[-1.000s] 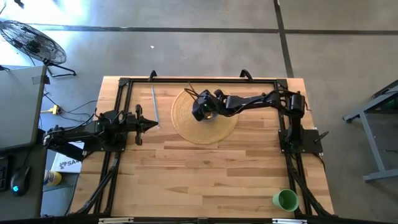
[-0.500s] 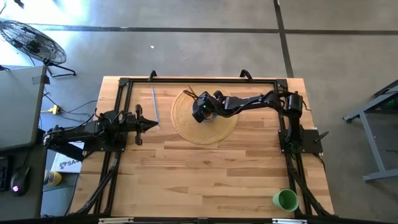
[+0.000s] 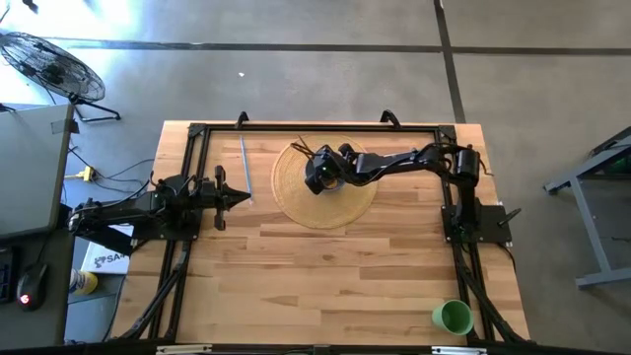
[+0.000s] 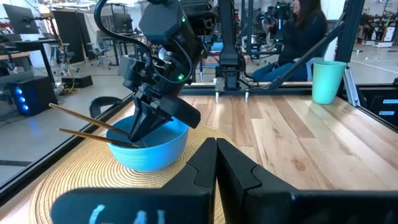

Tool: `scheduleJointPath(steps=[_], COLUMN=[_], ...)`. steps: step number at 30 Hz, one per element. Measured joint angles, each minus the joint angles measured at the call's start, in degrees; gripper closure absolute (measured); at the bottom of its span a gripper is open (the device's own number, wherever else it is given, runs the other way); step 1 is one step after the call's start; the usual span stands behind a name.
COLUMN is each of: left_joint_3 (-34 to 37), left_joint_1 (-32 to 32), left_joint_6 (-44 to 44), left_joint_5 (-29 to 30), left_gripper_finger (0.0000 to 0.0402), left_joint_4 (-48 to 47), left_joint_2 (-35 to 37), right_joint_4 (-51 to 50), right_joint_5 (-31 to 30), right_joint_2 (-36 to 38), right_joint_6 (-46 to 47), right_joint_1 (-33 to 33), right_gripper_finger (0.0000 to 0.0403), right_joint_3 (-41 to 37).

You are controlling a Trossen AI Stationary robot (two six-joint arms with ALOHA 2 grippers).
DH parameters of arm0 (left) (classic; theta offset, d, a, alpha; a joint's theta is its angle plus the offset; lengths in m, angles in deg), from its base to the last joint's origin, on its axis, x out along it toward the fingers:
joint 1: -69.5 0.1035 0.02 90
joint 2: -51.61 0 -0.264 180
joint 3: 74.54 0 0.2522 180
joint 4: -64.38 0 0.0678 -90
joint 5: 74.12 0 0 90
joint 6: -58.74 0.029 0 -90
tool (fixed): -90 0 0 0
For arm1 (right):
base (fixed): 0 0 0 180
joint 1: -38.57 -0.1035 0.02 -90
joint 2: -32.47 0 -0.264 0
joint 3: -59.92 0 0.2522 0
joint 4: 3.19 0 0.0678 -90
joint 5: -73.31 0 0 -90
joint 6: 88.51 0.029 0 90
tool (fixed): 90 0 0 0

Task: Pick & Place Utensil
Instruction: Put the gold fork into the blue bowl on the brown mat

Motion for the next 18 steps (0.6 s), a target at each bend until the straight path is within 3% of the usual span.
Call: scheduleJointPath(steps=[18], left_joint_3=[0.0], left_joint_1=[0.0], left_joint_6=[0.0], left_joint_5=[0.0], left_gripper_finger=[0.04], left_joint_4=[0.0], left_joint_2=[0.0], right_joint_4=[-0.6], right_joint_5=[0.5], right_joint_2=[0.0], right_joint_6=[0.1], right_joint_1=[0.0], right_gripper_finger=[0.0378], right_joint_3=[0.0])
